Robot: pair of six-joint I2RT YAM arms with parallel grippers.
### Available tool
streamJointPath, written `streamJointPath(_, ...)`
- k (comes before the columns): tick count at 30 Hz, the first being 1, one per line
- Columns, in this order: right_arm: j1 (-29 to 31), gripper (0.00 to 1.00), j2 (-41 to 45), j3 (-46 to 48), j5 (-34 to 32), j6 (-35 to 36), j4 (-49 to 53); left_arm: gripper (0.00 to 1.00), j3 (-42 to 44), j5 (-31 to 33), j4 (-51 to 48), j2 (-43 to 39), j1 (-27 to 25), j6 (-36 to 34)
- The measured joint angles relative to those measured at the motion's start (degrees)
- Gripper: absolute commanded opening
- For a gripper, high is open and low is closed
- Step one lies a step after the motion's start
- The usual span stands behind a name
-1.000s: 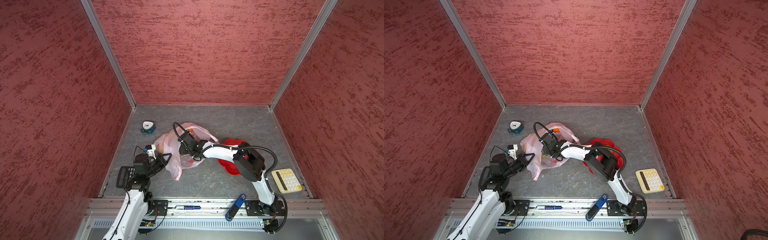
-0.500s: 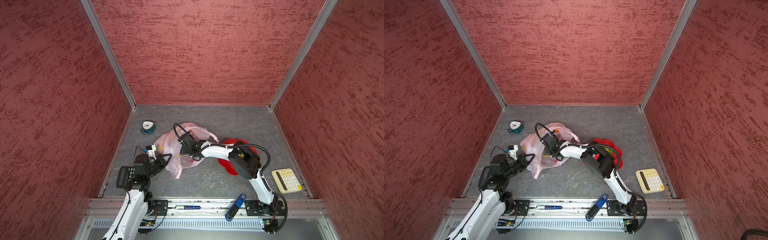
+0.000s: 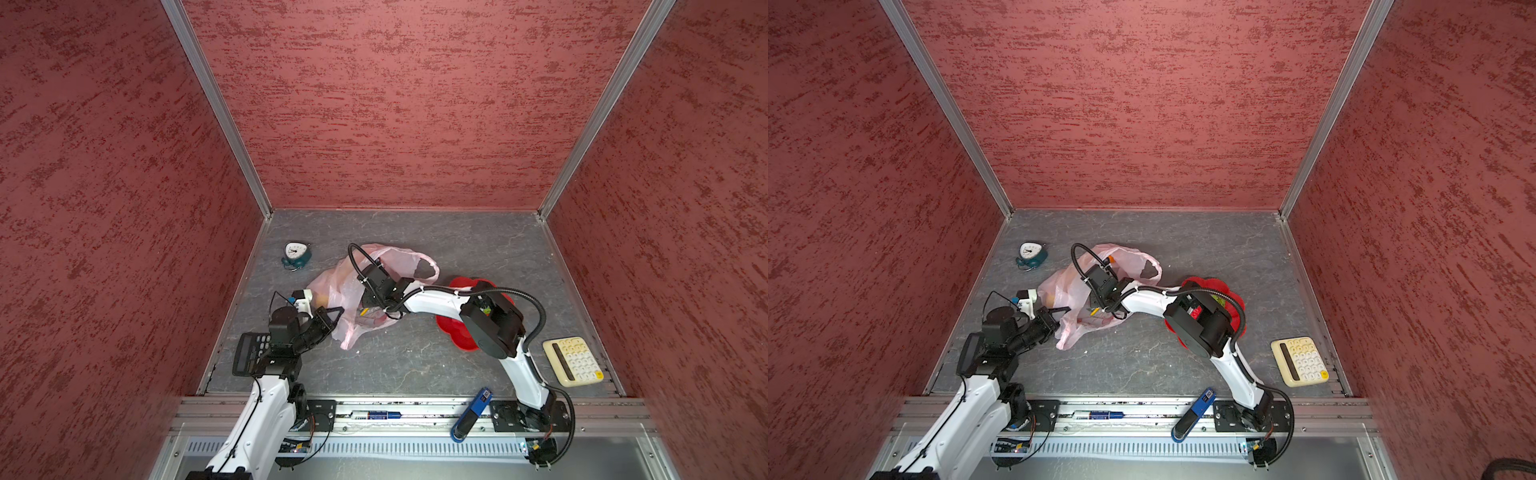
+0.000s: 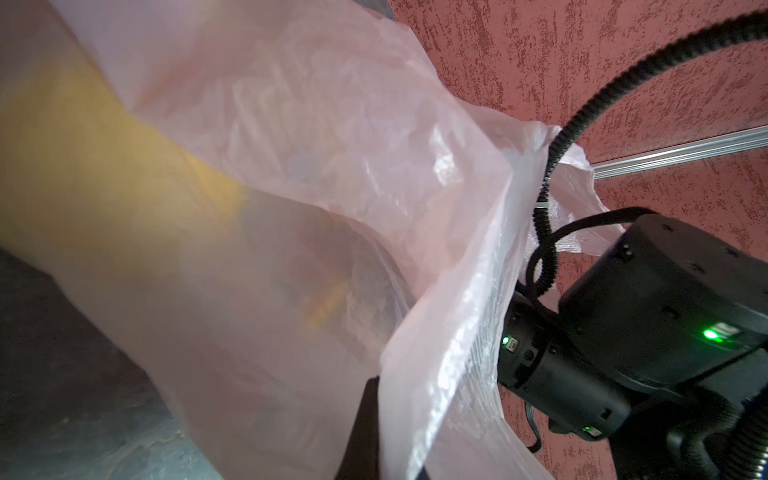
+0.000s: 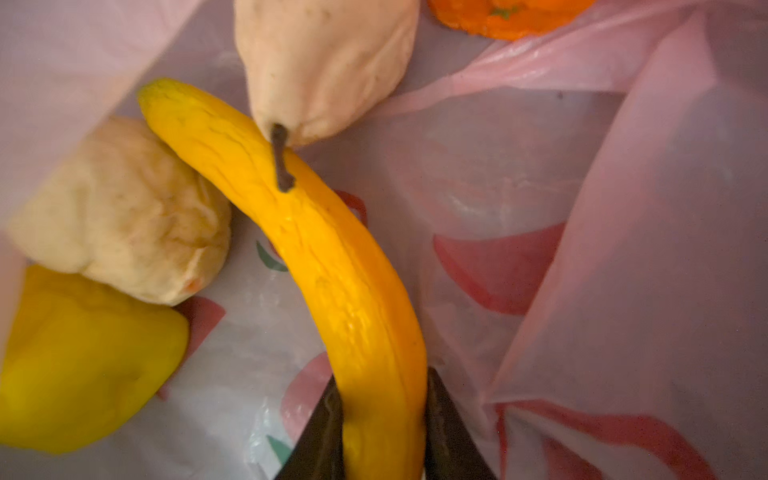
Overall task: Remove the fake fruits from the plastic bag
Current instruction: 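Close the right gripper on the banana's lower end, then lift the banana out and carry it over the red bowl with the right gripper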
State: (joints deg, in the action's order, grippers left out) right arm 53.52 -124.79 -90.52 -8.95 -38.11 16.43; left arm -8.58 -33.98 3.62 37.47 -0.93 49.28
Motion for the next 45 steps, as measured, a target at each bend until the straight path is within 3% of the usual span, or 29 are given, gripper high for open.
streamJointPath(15, 0.0, 0.15, 9.1, 3.1, 1.3, 1.6, 3.9, 0.01, -2.3, 1.9, 5.4, 4.1, -0.5, 0.0)
streamJointPath(45, -0.3, 0.15, 37.3, 3.5, 1.8, 10.4, 34.4, 0.01, -3.3, 3.3, 12.8, 9.3, -1.0, 0.0)
